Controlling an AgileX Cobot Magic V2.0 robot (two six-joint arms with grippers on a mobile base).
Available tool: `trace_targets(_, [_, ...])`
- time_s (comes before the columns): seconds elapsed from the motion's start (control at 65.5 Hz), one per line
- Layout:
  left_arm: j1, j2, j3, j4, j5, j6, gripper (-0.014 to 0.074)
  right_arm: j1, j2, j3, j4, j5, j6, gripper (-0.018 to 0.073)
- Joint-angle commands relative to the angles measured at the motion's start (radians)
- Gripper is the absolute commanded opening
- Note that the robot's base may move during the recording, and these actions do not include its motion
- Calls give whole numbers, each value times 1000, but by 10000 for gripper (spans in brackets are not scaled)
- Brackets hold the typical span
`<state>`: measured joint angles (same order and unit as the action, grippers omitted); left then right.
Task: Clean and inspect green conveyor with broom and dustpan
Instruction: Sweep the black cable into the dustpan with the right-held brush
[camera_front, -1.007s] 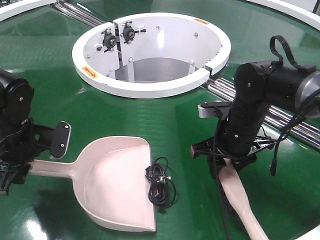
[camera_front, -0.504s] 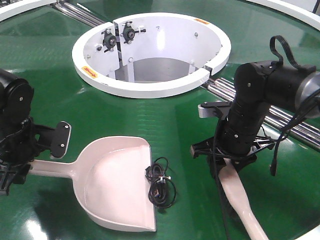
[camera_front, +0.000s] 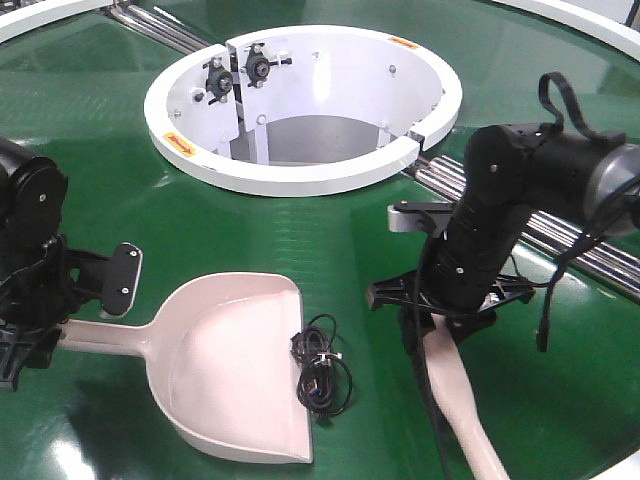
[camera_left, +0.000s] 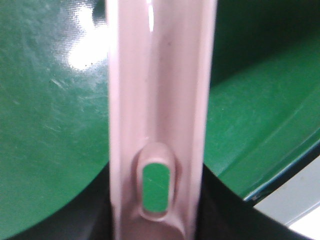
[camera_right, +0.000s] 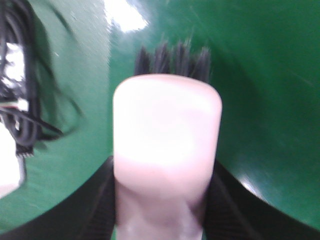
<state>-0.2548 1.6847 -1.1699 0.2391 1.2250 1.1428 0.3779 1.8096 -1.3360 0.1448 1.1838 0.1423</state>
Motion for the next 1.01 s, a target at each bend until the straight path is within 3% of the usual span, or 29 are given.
trace_targets(0.0, [-8,-34,-27,-13,12,-4,-24,23,-5,-58,22,-10,3,-2])
trace_targets(0.381, [-8,-34,-27,-13,12,-4,-24,112,182,-267,55,71,34,-2])
trace_targets(0.702, [-8,-34,-27,-13,12,-4,-24,197,319,-452,194,98,33,-2])
trace_targets(0.992, [-8,-35,-27,-13,12,-4,-24,255,356,-613,235,98,36,-2])
